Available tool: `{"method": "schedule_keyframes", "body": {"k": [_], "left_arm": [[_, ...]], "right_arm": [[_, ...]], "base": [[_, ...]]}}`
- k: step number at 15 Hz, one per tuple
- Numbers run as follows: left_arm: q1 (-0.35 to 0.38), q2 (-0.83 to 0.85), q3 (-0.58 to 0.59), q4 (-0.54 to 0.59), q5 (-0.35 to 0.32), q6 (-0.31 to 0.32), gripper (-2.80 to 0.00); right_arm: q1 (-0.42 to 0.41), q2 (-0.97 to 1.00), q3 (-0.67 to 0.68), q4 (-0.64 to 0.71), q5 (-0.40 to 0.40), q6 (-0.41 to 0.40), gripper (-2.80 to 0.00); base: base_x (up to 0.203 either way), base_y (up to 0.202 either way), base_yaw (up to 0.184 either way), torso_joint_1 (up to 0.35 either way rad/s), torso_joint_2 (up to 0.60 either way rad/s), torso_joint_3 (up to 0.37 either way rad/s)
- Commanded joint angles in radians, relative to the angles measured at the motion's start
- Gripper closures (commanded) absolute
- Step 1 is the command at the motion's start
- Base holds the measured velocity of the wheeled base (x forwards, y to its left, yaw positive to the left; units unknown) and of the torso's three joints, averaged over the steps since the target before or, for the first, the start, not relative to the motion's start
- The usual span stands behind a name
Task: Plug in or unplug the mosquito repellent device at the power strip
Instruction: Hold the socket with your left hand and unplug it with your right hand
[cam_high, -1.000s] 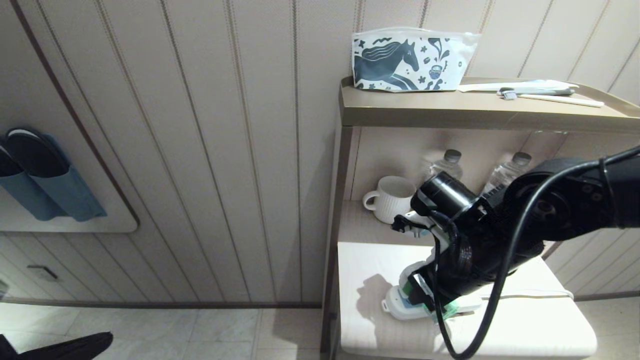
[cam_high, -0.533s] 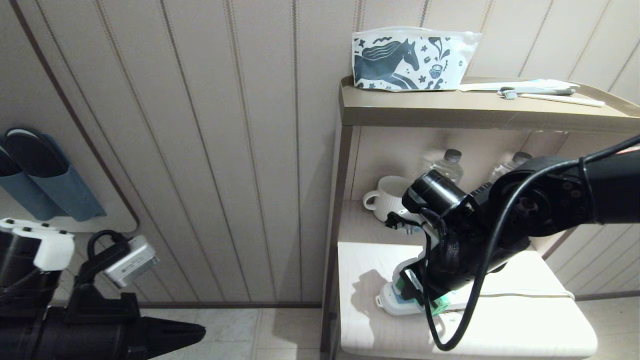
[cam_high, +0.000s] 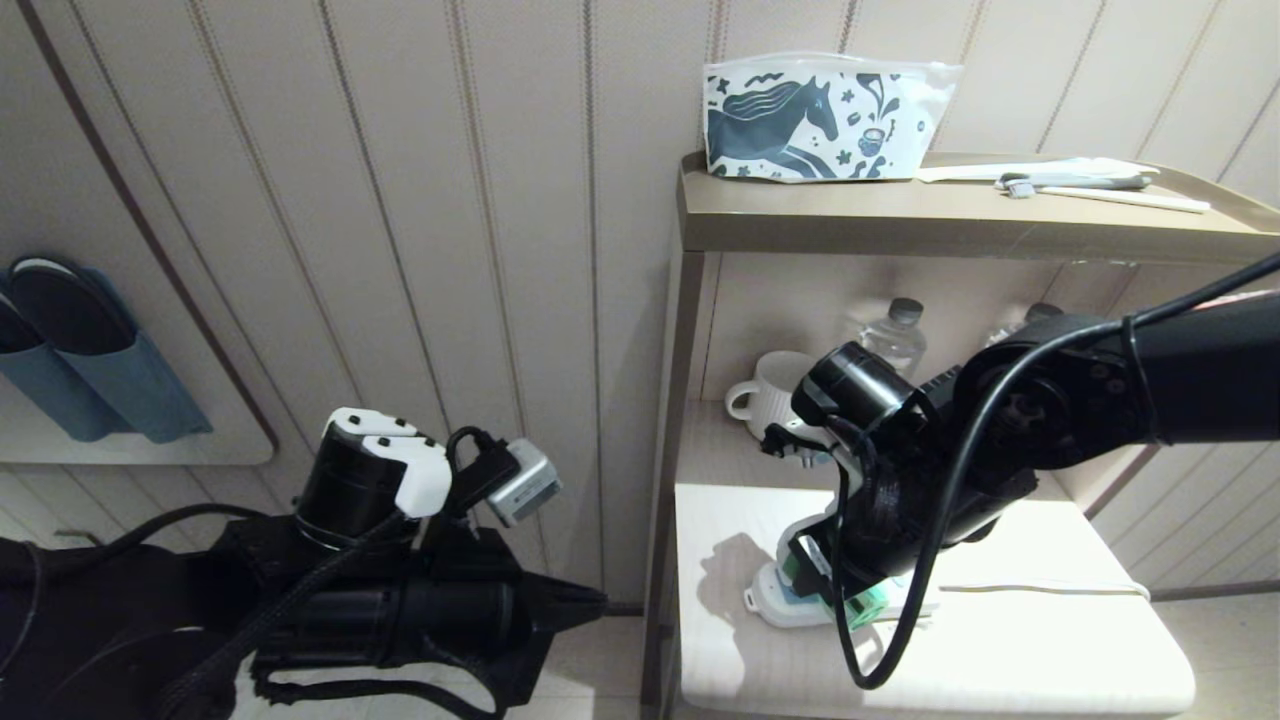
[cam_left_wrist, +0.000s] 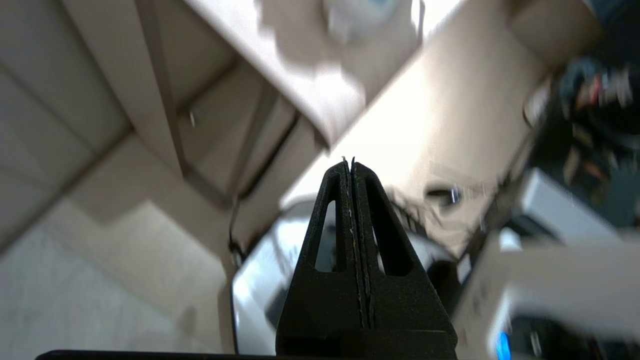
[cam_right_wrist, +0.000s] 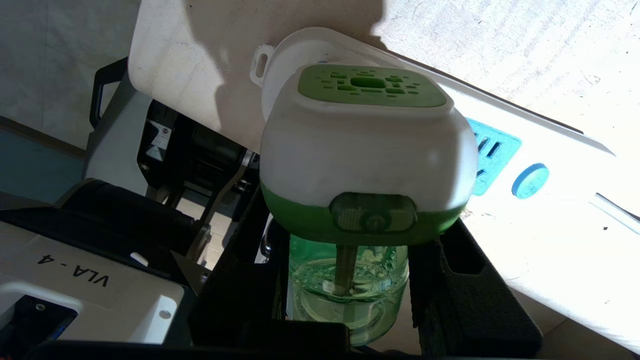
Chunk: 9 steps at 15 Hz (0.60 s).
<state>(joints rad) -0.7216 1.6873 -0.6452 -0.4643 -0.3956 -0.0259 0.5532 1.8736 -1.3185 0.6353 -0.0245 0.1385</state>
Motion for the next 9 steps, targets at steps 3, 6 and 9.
{"method": "schedule_keyframes", "body": {"k": [3,6,9], "left_arm": [[-0.1,0.104,-0.103,-0.021,0.06,-0.046,0.0],[-0.172,0.203,-0.141,-0.056,0.197,-0.11,0.0],[-0.232,0.279,-0.143,-0.174,0.234,-0.13,0.0]], "right_arm": [[0.011,0.028,-0.008,0.001,0.001,0.012,0.0],[0.01,0.035,-0.013,0.001,0.001,0.018,0.0],[0.01,0.029,-0.022,0.001,0.0,0.018,0.0]], "base": [[0.0,0.0,0.0,0.0,0.0,0.0],[0.0,0.0,0.0,0.0,0.0,0.0],[0.0,0.0,0.0,0.0,0.0,0.0]]}}
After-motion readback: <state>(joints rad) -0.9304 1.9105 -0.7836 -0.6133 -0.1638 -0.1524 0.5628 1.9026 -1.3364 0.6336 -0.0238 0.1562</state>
